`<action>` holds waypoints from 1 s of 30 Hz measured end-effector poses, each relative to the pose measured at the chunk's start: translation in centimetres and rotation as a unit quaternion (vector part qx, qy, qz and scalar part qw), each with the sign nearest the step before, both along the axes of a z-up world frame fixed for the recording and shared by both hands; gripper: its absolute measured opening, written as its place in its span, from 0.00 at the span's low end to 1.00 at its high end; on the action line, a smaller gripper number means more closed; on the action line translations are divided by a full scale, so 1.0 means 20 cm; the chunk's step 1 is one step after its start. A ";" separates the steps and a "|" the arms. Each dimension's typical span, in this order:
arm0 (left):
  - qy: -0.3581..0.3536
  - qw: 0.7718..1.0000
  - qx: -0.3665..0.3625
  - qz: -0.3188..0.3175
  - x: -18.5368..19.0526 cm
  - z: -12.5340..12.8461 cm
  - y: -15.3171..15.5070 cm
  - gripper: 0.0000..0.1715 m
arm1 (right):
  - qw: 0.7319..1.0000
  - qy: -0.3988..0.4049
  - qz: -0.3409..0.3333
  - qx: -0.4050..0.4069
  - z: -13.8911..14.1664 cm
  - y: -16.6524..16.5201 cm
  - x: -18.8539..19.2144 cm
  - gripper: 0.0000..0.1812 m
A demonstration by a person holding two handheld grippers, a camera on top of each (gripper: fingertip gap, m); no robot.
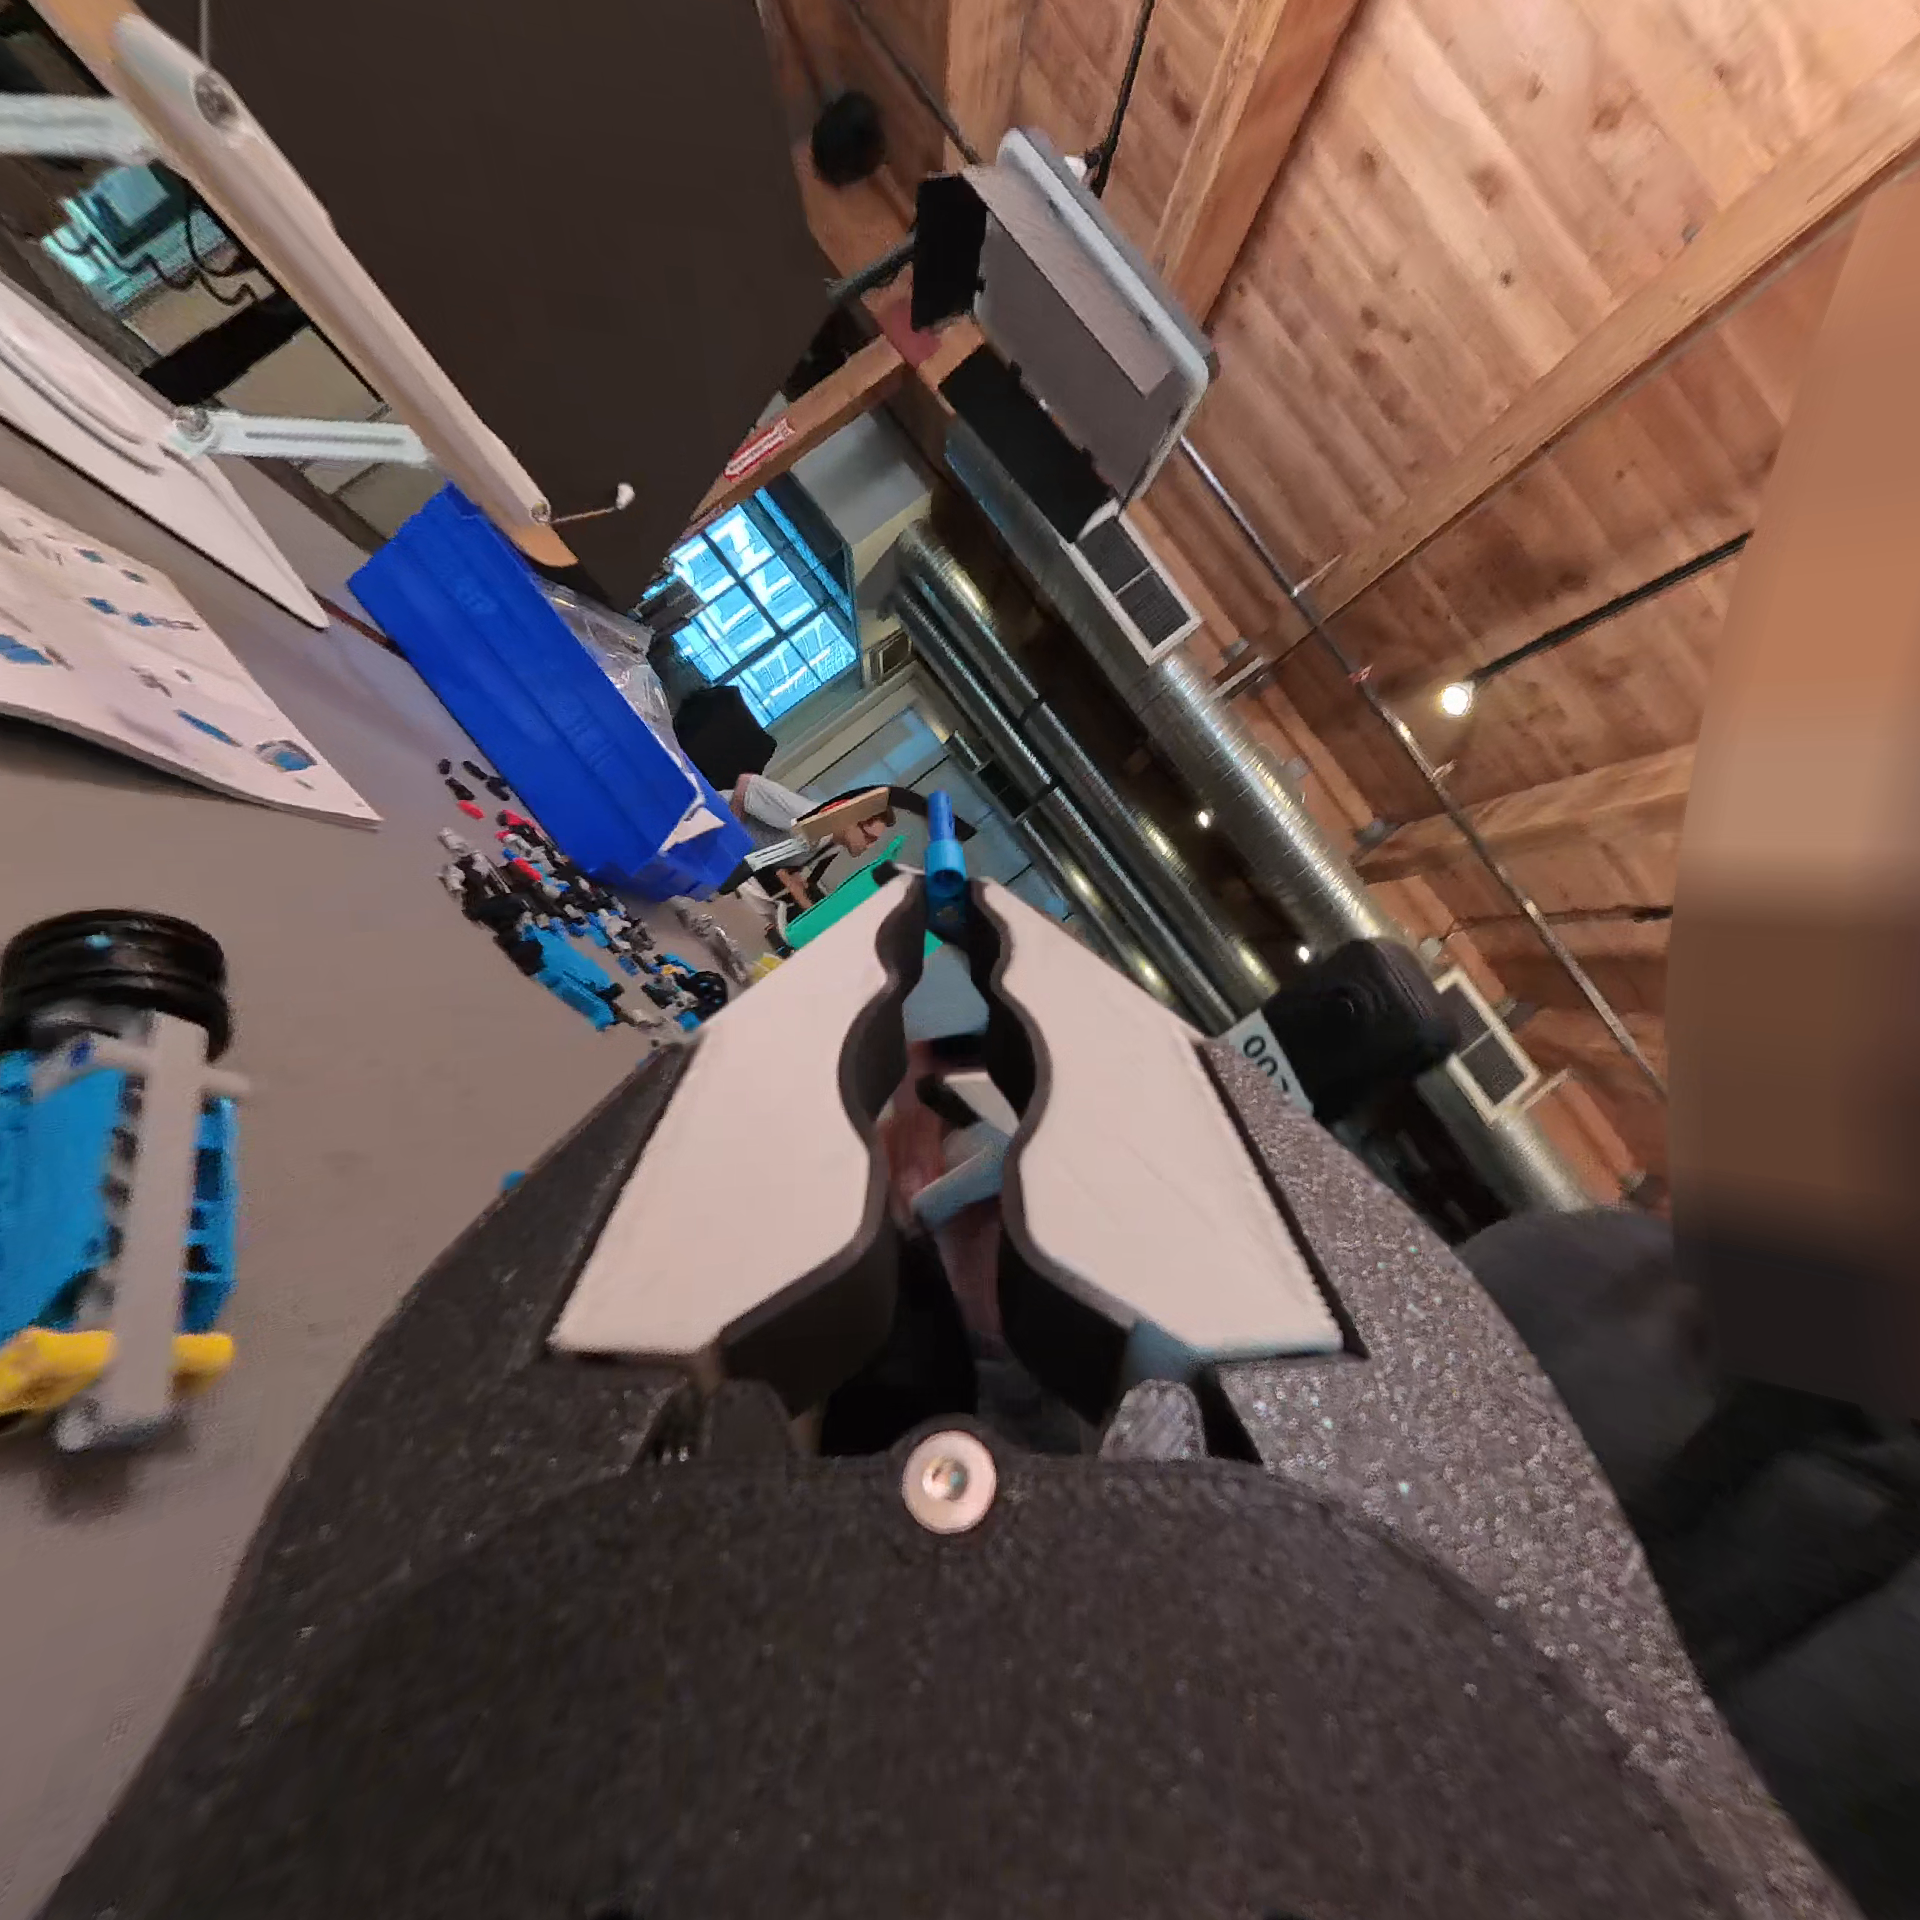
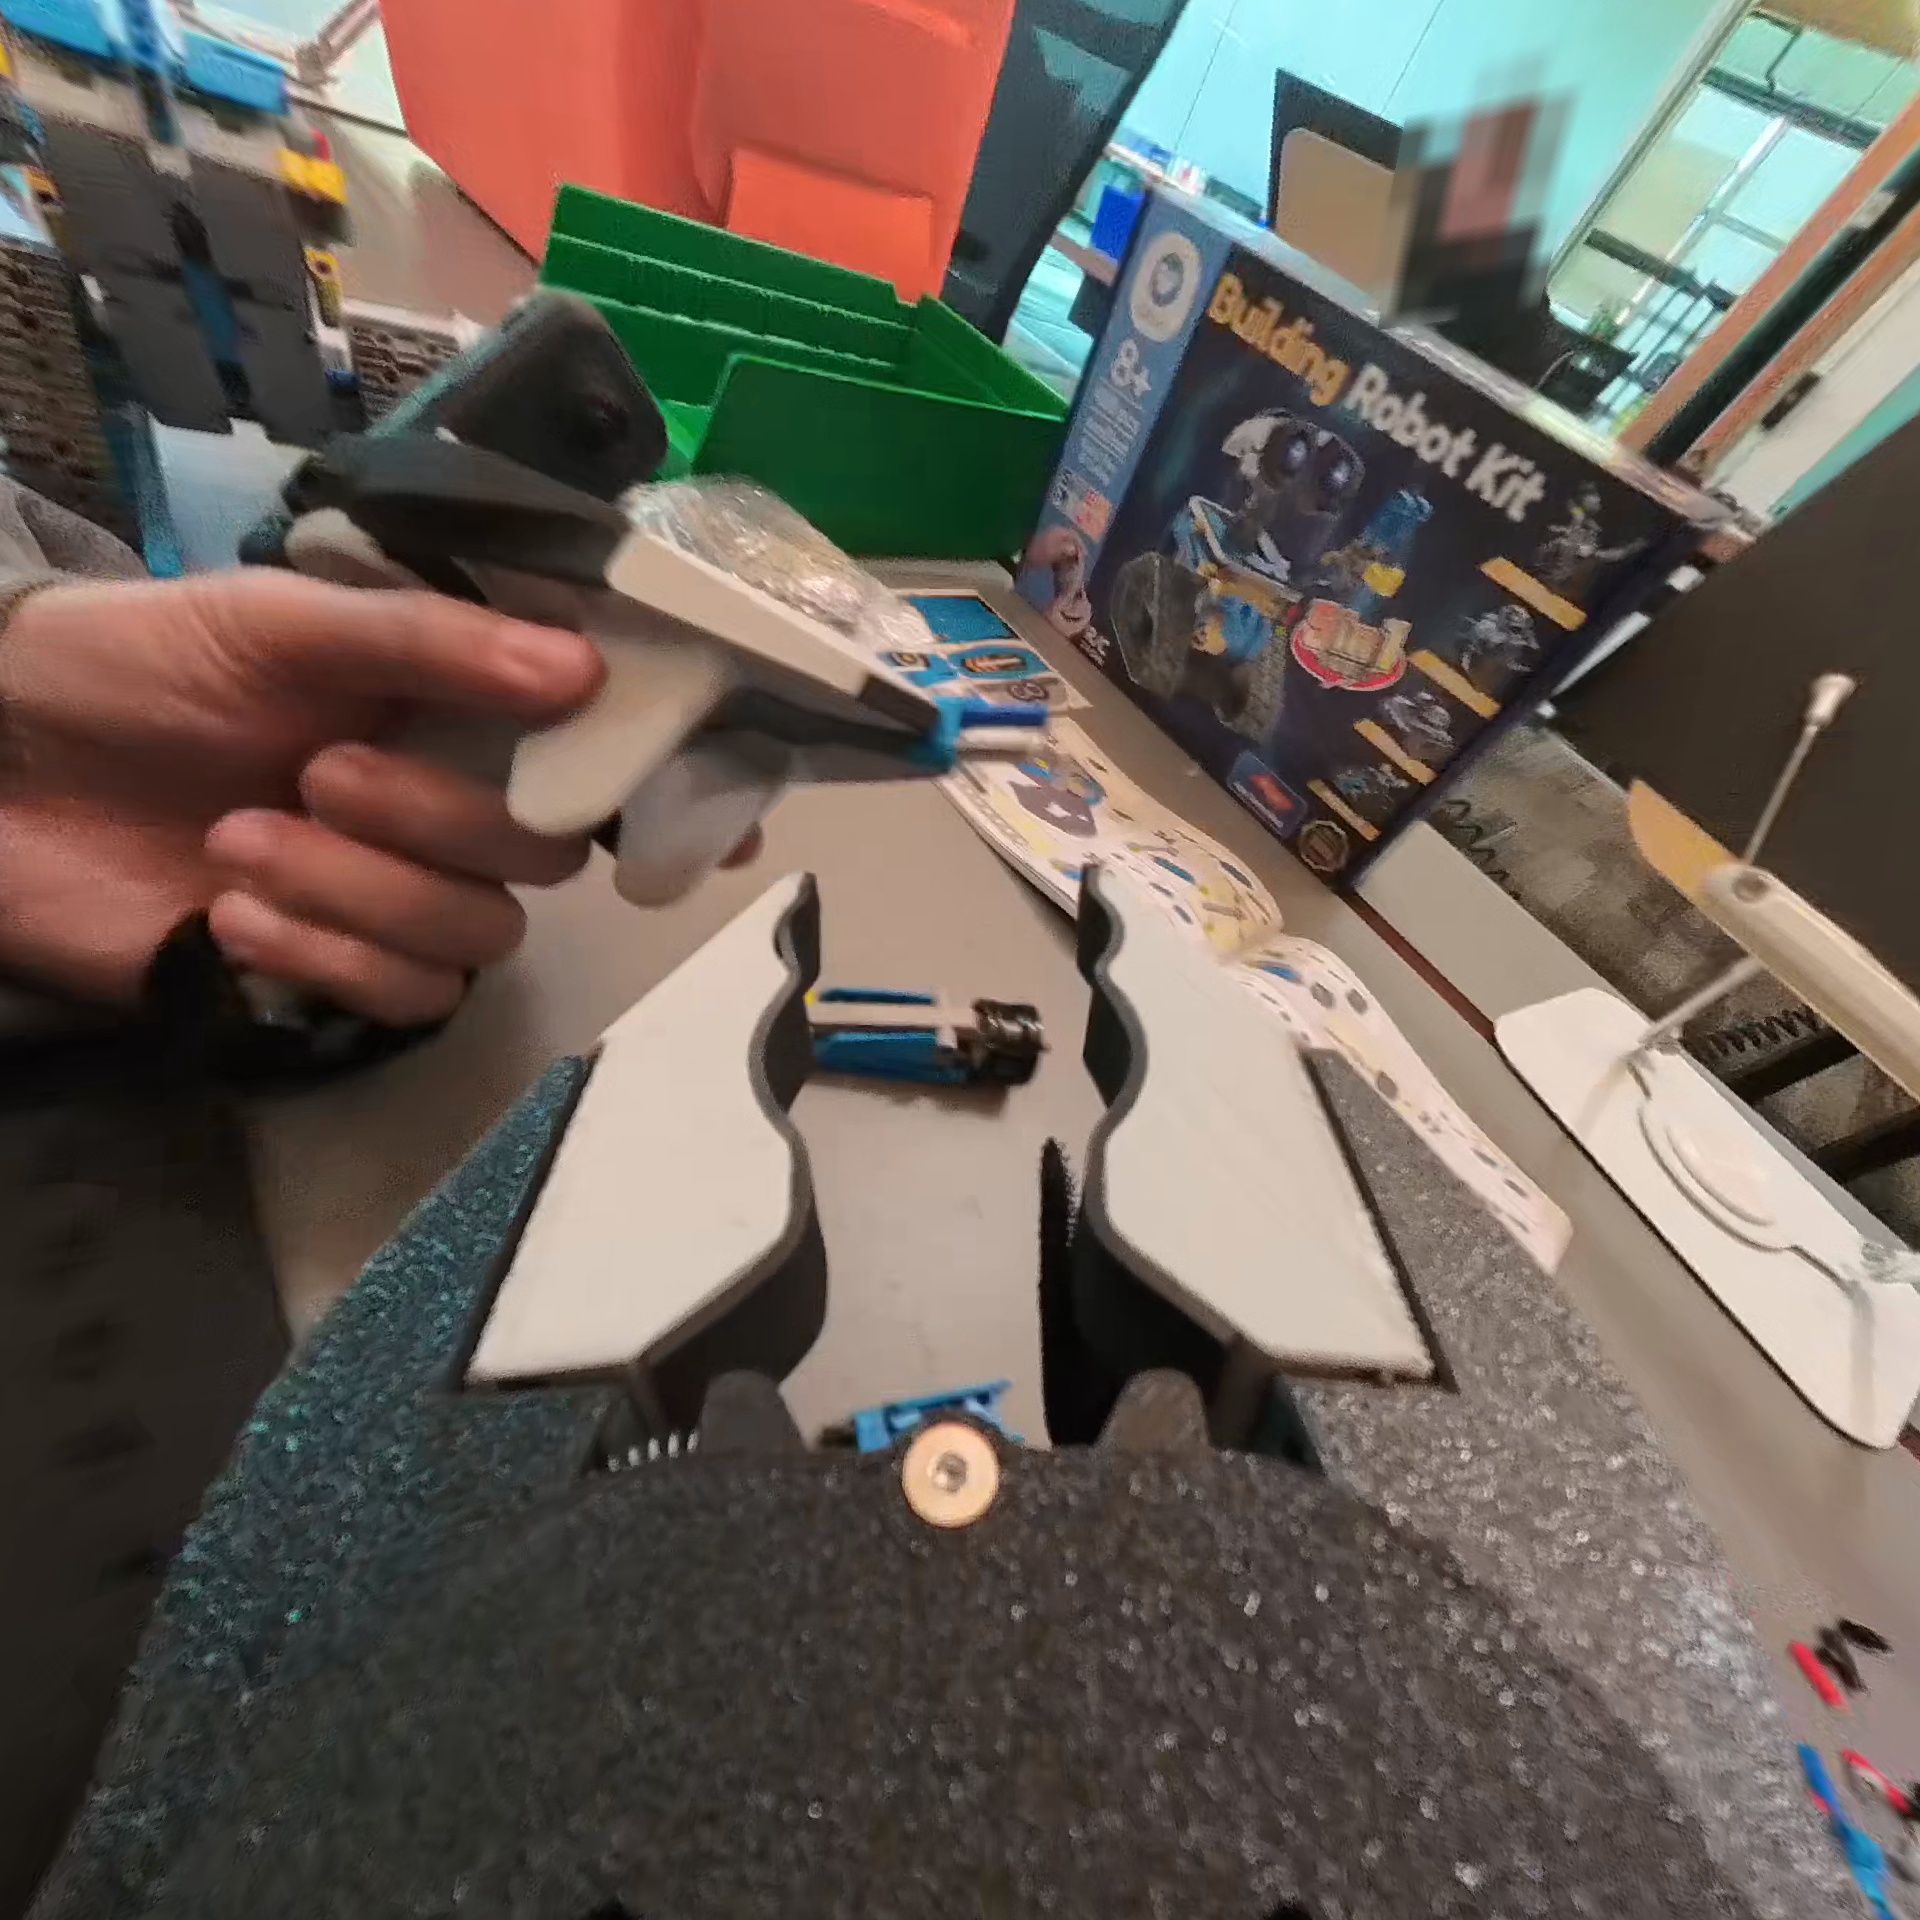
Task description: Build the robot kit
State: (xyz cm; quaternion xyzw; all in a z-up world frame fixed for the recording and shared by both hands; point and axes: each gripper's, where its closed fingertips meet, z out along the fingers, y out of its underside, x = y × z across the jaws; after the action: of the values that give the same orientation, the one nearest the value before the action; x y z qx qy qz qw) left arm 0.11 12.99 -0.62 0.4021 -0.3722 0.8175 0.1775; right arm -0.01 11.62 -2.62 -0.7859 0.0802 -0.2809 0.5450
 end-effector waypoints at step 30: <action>0.072 0.986 0.054 -0.141 -0.09 -0.20 -0.14 0.05 | 0.994 -0.016 0.098 -0.047 -0.11 -0.01 -0.07 0.05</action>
State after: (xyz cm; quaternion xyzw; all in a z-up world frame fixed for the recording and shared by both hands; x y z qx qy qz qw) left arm -1.71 10.26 -4.56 0.4123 -0.4548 0.7322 0.2950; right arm -1.50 11.36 -4.92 -0.8099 -0.0188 -0.2423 0.5338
